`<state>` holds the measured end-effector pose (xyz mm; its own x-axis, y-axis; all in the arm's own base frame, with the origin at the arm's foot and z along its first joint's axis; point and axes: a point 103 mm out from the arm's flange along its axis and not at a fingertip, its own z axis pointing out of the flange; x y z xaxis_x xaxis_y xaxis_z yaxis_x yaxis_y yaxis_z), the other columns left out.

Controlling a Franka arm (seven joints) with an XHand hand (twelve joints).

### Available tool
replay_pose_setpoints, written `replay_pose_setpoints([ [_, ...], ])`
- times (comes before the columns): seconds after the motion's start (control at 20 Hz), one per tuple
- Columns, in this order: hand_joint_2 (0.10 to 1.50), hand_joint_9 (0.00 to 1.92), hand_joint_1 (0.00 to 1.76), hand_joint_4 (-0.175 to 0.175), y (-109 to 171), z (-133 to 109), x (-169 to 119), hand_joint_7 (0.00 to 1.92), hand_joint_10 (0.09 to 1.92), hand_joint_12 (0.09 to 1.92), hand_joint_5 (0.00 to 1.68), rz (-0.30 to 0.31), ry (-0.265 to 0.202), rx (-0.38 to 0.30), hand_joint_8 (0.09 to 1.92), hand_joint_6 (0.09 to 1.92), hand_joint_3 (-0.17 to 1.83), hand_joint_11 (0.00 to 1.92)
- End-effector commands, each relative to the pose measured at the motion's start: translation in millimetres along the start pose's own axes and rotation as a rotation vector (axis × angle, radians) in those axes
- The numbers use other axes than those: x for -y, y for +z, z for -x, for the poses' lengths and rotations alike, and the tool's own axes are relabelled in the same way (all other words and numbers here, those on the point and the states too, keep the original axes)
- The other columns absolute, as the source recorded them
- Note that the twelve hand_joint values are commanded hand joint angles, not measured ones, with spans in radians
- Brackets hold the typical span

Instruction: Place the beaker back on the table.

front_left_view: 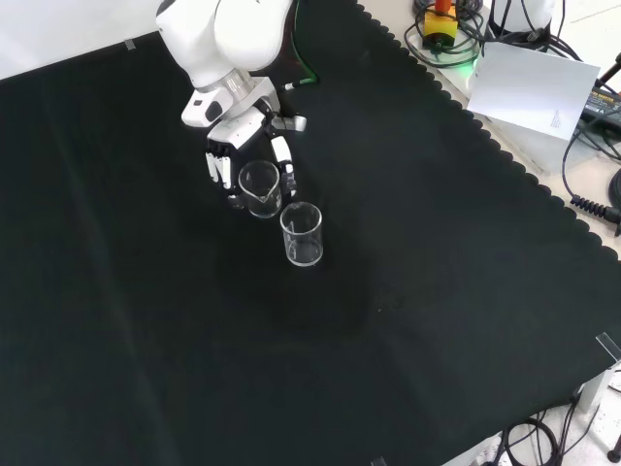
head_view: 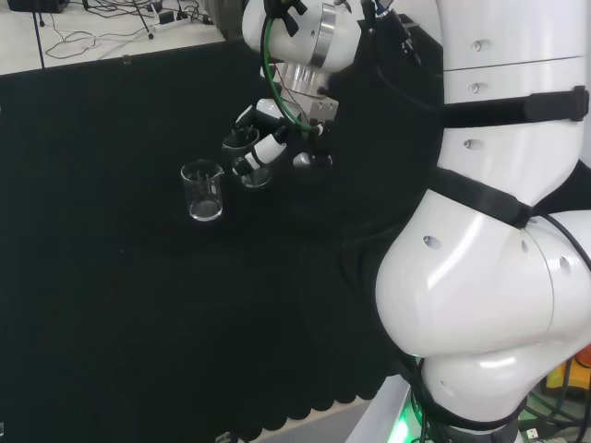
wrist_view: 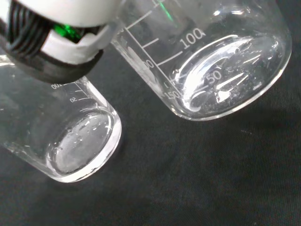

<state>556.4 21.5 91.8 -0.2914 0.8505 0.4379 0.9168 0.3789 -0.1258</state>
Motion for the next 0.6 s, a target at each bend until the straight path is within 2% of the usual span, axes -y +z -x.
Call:
replay_pose_setpoints([
  [0.05, 0.76, 1.54, 1.11, 0.175, 5.3, 6.1, -0.3, 1.68, 0.09, 0.9, 1.23, 0.021, 0.004, -0.024, 0.09, 0.7, 0.5, 1.1],
  [0.6, 0.77, 1.53, 1.1, 0.175, 6.3, 14.6, 2.7, 1.66, 0.09, 0.91, 1.23, 0.04, 0.005, -0.037, 0.09, 0.69, 0.49, 1.09],
])
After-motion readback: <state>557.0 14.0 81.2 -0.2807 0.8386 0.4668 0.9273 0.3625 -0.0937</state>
